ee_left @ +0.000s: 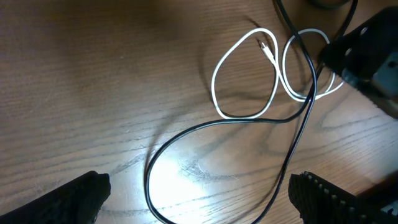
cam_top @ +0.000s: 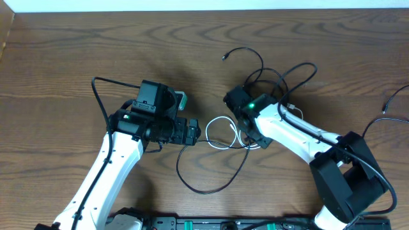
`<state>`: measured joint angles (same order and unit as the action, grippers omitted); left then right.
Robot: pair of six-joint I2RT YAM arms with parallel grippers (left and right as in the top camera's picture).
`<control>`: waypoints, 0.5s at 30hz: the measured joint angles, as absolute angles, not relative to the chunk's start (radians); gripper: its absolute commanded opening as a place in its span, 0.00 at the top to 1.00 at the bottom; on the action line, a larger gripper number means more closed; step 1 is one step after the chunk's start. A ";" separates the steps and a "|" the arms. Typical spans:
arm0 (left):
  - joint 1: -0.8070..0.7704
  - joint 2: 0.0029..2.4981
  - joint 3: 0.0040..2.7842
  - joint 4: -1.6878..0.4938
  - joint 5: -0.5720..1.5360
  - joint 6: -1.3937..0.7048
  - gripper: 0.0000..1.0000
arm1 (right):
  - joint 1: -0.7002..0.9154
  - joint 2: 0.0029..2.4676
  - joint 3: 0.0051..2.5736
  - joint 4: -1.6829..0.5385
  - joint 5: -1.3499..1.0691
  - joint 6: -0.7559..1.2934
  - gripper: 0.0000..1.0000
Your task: Untangle cables
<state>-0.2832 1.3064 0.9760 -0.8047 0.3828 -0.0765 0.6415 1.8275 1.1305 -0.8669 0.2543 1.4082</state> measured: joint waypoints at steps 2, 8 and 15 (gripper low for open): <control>-0.283 1.306 0.976 -0.805 0.382 -0.077 0.02 | 0.641 1.827 1.099 -0.843 0.249 1.414 0.51; -0.283 1.307 0.976 -0.805 0.382 -0.077 0.02 | 0.641 1.827 1.063 -0.825 0.238 1.431 0.95; -0.283 1.307 0.976 -0.805 0.382 -0.076 0.02 | 0.641 1.827 1.063 -0.810 0.237 1.428 0.99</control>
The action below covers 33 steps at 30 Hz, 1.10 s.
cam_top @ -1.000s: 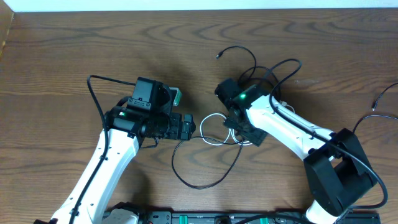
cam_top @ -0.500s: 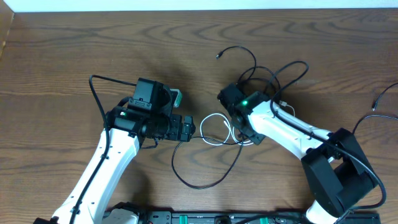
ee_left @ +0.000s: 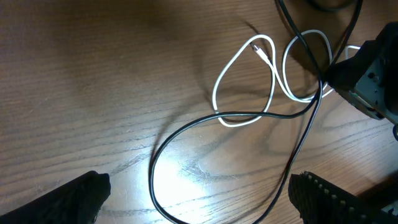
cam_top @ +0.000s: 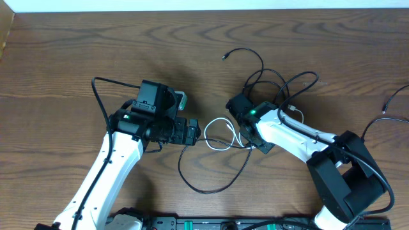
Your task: Untangle cables
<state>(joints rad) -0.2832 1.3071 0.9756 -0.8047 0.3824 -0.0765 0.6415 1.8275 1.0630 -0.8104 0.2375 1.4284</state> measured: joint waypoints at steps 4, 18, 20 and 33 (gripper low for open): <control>-0.283 1.307 0.976 -0.806 0.382 -0.076 0.02 | 0.637 1.809 1.077 -0.814 0.236 1.357 0.99; -0.283 1.307 0.976 -0.811 0.382 -0.076 0.02 | 0.472 1.508 1.559 -0.851 0.197 0.800 0.99; -0.283 1.307 0.976 -0.811 0.382 -0.076 0.02 | 0.451 1.488 1.624 -0.855 0.186 0.757 0.99; -0.283 1.307 0.976 -0.803 0.402 -0.076 0.02 | 0.415 1.452 1.841 -1.235 0.151 0.689 0.60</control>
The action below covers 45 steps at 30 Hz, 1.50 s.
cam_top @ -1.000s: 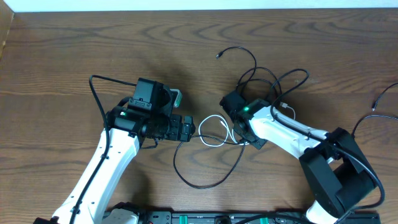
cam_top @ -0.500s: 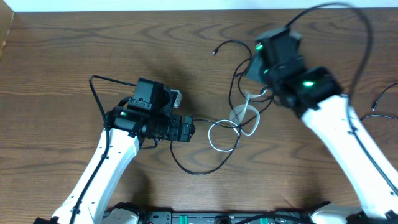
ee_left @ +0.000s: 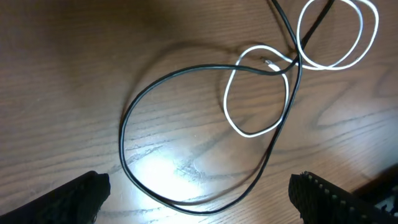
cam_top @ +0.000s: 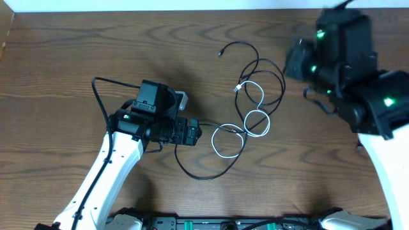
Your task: Untangle cables
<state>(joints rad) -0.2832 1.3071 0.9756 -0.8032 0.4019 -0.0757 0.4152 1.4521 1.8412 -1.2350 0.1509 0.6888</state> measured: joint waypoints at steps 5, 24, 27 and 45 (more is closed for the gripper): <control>-0.283 1.307 0.976 -0.804 0.411 -0.073 0.01 | 0.424 1.553 1.683 -1.367 0.139 0.692 0.29; -0.283 1.307 0.975 -0.808 0.413 -0.010 0.01 | 0.488 1.692 1.101 -0.780 -0.008 0.570 0.24; -0.283 1.307 0.975 -0.808 0.413 -0.003 0.01 | 0.488 1.693 1.066 -0.724 -0.009 0.583 0.25; -0.283 1.307 0.975 -0.823 0.413 -0.002 0.01 | 0.488 1.694 0.959 -0.522 0.038 0.631 0.99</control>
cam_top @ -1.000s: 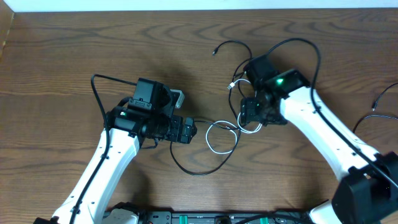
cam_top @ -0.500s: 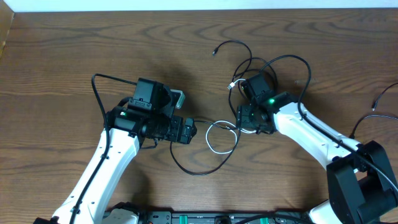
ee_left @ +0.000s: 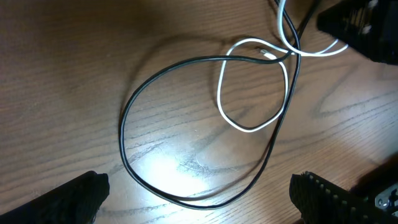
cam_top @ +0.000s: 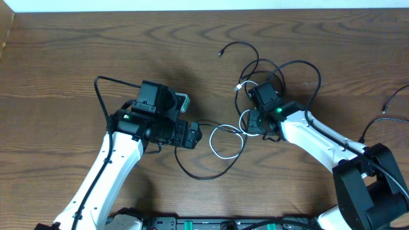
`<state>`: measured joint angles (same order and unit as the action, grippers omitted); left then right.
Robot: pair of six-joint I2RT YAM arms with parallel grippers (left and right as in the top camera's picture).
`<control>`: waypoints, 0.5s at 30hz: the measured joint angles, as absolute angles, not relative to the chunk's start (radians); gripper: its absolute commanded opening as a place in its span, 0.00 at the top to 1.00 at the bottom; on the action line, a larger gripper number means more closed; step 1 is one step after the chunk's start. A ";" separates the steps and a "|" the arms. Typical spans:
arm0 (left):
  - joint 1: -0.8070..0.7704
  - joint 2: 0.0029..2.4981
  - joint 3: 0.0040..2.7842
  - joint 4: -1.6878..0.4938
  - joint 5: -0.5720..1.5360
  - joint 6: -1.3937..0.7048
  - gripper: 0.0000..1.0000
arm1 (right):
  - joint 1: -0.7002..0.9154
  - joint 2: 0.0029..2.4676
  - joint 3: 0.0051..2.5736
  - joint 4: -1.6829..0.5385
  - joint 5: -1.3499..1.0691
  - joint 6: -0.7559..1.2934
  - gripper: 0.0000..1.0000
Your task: Untangle cables
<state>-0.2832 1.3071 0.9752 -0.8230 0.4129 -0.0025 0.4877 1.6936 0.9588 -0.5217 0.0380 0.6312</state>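
Observation:
A thin black cable (cam_top: pixel 203 176) forms a wide loop on the wooden table in front of my left gripper (cam_top: pixel 192 135). In the left wrist view that loop (ee_left: pixel 124 137) lies between the open fingers of the left gripper (ee_left: pixel 199 204), which hovers above it touching nothing. A white cable (cam_top: pixel 227 142) makes a smaller loop (ee_left: pixel 249 127) crossing the black one. My right gripper (cam_top: pixel 254 121) is down at the knot where the white and black cables cross. Its jaws are hidden from view. More black coils (cam_top: pixel 259 64) lie behind it.
A separate black cable end (cam_top: pixel 390 102) lies at the right edge. The left arm's own lead (cam_top: pixel 99 96) arcs out to the left. The table's far edge (cam_top: pixel 204 10) runs along the top.
My right arm was raised high at the far right, away from the cables. Now it is low on the table at the white-black crossing. The left gripper stays put, open.
My right gripper first sat at the tangle just right of the white loops, and the cables shifted slightly. Then it was raised high at the far right, the cables lying stretched toward the back. Now it is down at the crossing again. My left gripper stayed open throughout.

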 measured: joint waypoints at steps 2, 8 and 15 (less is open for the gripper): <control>-0.283 1.307 0.975 -0.825 0.413 -0.002 0.01 | 0.488 1.694 0.958 -0.506 0.039 0.633 0.99; -0.283 1.307 0.975 -0.832 0.413 -0.002 0.01 | 0.488 1.694 0.960 -0.481 0.028 0.633 0.99; -0.283 1.307 0.974 -0.831 0.413 -0.002 0.01 | 0.482 1.668 1.343 -0.723 -0.062 0.597 0.99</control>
